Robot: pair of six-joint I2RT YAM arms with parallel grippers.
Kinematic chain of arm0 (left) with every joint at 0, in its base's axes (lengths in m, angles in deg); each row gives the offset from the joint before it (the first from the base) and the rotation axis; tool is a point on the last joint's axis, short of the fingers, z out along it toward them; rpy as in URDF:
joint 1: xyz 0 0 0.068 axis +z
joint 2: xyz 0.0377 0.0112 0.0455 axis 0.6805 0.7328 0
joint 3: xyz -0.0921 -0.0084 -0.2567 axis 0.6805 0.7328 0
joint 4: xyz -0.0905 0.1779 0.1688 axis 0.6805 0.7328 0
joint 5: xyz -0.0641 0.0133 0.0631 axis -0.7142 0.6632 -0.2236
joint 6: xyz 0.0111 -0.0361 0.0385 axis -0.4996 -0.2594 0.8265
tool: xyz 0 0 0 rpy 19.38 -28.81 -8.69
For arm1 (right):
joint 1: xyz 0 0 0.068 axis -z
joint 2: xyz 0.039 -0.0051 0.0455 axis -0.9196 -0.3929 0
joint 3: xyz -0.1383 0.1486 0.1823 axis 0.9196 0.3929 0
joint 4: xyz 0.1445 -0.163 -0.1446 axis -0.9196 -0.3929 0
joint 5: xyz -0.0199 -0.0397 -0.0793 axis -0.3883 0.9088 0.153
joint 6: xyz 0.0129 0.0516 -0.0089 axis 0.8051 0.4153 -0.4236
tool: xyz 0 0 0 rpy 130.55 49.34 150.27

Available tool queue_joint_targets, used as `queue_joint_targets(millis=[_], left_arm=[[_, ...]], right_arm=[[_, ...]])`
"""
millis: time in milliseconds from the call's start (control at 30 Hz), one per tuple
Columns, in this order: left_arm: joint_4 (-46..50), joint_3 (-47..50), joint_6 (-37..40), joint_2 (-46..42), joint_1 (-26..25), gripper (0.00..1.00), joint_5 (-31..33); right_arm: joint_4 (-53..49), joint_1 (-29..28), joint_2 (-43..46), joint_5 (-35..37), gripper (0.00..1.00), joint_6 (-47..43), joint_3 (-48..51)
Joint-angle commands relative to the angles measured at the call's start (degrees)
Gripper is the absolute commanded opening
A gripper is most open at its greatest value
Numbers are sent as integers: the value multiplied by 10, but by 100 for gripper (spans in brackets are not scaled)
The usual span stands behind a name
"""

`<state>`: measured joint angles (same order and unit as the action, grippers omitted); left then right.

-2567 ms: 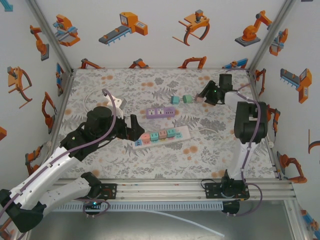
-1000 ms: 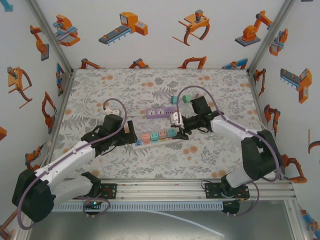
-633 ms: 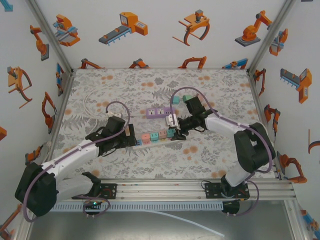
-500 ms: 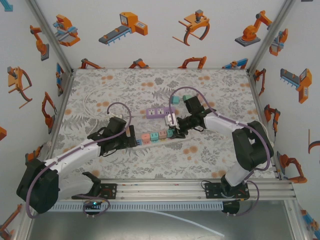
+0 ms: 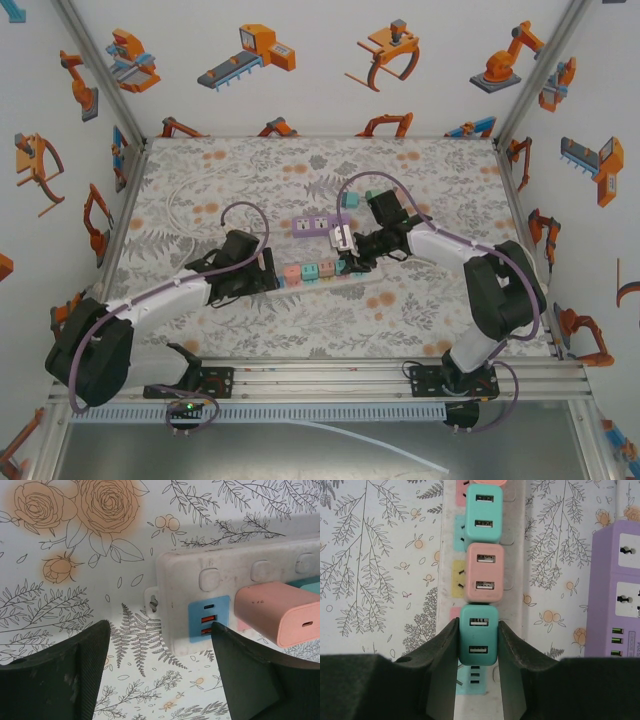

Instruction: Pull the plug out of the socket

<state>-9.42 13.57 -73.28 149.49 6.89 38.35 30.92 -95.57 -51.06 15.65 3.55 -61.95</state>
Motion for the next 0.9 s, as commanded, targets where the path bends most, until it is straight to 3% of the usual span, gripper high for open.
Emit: queue_joint_targets(millis=[0,867], left_arm=[[39,0,-5,25,-4,75,28],[84,-26,-9,67,-31,75,86]], right_arm=[[-10,-6,-2,-38,22,4,-24],[28,5,-3,-90,16,98,-48]])
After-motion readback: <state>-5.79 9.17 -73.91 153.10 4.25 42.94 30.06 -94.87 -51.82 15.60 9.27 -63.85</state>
